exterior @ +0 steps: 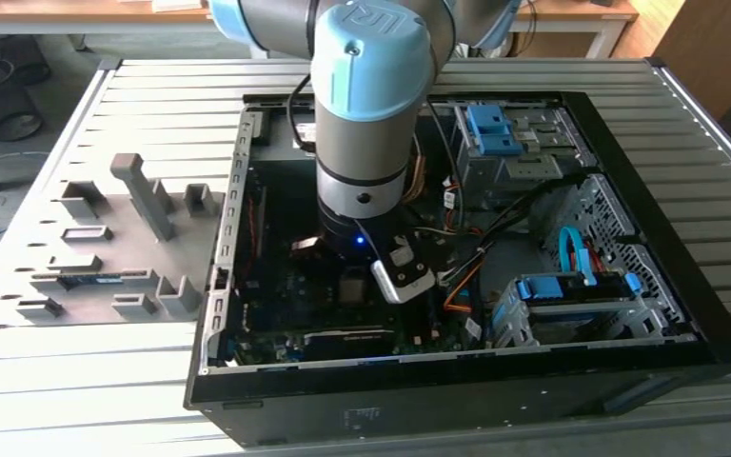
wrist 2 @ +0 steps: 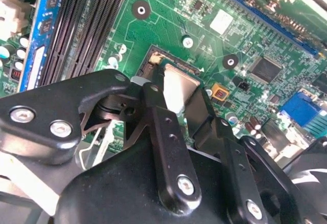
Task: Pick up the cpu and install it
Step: 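Place the cpu into insertion slot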
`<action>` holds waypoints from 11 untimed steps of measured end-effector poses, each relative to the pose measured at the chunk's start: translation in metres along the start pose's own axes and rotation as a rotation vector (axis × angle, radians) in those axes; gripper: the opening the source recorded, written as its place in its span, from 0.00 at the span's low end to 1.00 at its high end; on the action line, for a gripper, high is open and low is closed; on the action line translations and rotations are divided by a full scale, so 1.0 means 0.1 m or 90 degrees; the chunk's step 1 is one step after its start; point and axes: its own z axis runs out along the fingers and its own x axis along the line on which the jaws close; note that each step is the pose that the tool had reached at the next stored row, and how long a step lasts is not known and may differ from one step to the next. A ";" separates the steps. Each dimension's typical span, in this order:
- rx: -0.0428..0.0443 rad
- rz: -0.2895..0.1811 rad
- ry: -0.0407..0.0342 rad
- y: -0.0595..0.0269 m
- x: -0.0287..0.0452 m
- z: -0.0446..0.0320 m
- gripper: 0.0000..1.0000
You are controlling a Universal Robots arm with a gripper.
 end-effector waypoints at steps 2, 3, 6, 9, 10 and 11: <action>0.0009 0.000 0.0001 -0.012 -0.013 -0.001 0.44; 0.0013 0.000 0.0001 -0.017 -0.019 -0.001 0.44; 0.0016 0.000 0.0001 -0.031 -0.040 -0.002 0.44; 0.0016 0.000 0.0003 -0.036 -0.069 -0.003 0.44; 0.0016 0.000 0.0003 -0.037 -0.079 -0.003 0.44; 0.0015 0.000 0.0005 -0.038 -0.089 -0.003 0.44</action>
